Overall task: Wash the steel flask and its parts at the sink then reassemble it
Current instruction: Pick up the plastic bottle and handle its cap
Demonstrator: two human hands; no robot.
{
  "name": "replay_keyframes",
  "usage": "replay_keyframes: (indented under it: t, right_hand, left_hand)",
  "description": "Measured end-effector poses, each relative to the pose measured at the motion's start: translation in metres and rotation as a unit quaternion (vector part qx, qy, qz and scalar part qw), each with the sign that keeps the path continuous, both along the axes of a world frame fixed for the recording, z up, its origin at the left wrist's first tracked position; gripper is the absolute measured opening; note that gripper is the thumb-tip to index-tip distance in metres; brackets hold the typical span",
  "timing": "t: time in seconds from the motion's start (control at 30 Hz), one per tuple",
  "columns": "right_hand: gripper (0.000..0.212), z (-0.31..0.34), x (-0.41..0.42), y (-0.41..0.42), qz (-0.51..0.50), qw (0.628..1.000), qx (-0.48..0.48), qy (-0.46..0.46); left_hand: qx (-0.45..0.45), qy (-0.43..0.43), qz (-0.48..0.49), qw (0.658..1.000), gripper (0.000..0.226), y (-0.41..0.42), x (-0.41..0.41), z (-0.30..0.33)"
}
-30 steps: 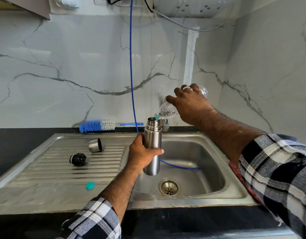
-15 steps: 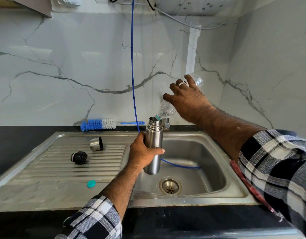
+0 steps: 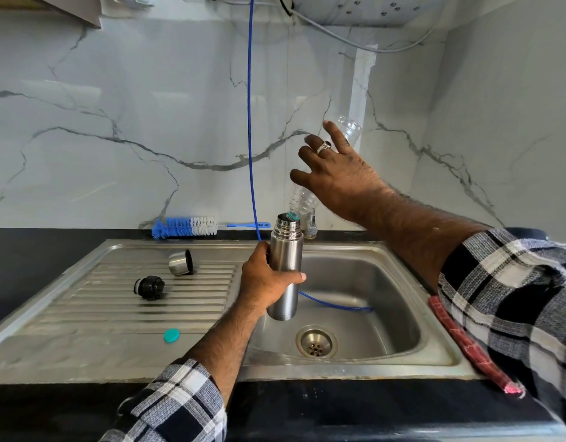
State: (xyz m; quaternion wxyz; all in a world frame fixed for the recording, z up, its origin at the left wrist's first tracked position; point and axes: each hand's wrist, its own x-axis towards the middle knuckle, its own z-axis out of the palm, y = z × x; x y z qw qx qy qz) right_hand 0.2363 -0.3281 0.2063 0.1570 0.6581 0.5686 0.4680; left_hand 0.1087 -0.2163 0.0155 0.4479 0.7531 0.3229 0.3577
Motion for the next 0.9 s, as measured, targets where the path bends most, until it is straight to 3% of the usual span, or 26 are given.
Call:
replay_keyframes:
  t: [0.23,0.33,0.4,0.5,0.73,0.8,0.9]
  right_hand:
    - [0.071,0.002,-0.010,0.005,-0.062,0.990,0.066,0.111]
    - [0.074,0.007,-0.021,0.018,-0.073,0.963,0.110,0.234]
    - [0.074,0.011,-0.029,0.031,-0.053,0.910,0.148,0.383]
    - [0.082,0.011,-0.051,0.057,0.003,0.786,0.160,0.597]
    - [0.057,-0.029,-0.127,0.129,0.141,0.524,0.104,0.833]
    - [0.054,-0.045,-0.153,0.152,0.163,0.481,0.096,0.856]
    - [0.059,-0.068,-0.191,0.179,0.176,0.465,0.072,0.865]
  left_hand:
    - [-0.021,-0.028,0.009,0.999,0.071,0.009,-0.016,0.016]
    - [-0.017,-0.033,0.029,0.999,0.071,0.022,-0.036,0.035]
    - [-0.018,-0.032,0.037,0.999,0.070,0.031,-0.052,0.050]
    - [-0.013,-0.042,0.071,0.997,0.070,0.051,-0.090,0.071]
    - [0.014,-0.066,0.187,0.980,0.071,0.097,-0.193,0.096]
    - [0.016,-0.075,0.222,0.972,0.070,0.110,-0.223,0.096]
    - [0.019,-0.079,0.262,0.962,0.070,0.128,-0.262,0.091]
